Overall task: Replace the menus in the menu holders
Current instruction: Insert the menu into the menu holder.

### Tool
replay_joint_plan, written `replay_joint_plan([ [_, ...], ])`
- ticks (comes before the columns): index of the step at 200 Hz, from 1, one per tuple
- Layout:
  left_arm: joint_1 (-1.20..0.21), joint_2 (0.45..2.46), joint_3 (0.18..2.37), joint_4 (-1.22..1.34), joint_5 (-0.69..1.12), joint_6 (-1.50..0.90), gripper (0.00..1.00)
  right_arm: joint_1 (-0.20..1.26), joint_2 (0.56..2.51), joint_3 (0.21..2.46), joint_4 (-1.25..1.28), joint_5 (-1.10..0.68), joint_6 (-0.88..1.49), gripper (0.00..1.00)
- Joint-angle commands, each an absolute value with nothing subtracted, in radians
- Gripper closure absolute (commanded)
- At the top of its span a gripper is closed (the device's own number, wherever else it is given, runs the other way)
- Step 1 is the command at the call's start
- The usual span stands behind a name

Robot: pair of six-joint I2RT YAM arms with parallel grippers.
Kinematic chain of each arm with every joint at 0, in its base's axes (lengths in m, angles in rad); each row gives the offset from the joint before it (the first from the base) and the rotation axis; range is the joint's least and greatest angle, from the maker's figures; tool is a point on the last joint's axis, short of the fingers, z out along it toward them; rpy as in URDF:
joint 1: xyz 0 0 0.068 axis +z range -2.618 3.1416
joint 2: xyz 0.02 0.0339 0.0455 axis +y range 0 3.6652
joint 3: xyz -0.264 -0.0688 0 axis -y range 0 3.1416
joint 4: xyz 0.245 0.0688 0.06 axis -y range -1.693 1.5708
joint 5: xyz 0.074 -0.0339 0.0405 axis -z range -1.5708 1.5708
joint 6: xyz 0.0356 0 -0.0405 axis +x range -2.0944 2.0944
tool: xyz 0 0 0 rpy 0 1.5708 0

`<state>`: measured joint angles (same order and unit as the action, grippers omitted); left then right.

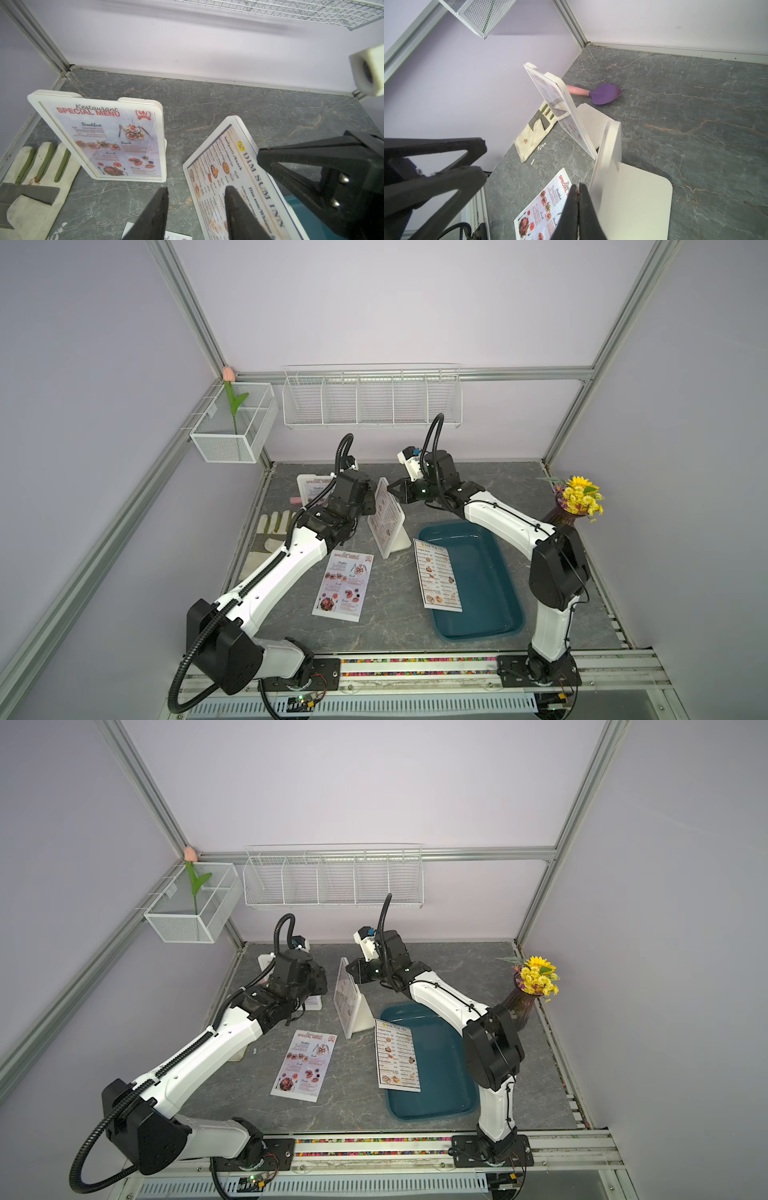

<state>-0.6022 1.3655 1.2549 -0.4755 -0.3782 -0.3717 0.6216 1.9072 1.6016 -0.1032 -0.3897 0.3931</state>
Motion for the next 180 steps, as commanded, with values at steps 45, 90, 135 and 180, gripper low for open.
replay_joint_plan([
  [45,-0.603,1.358,1.256,-0.46,-0.389,-0.377,0.53,0.614,1.817,1.51,-0.067,-0.393,0.416,0.87],
  [90,-0.604,1.35,1.248,-0.46,-0.388,-0.378,0.53,0.613,1.786,1.507,-0.072,-0.387,0.411,0.81],
  [135,-0.603,1.338,1.239,-0.46,-0.387,-0.38,0.53,0.612,1.763,1.463,-0.069,-0.385,0.413,0.87],
  [180,-0.603,1.33,1.232,-0.458,-0.39,-0.379,0.53,0.619,1.776,1.451,-0.07,-0.401,0.416,0.92],
])
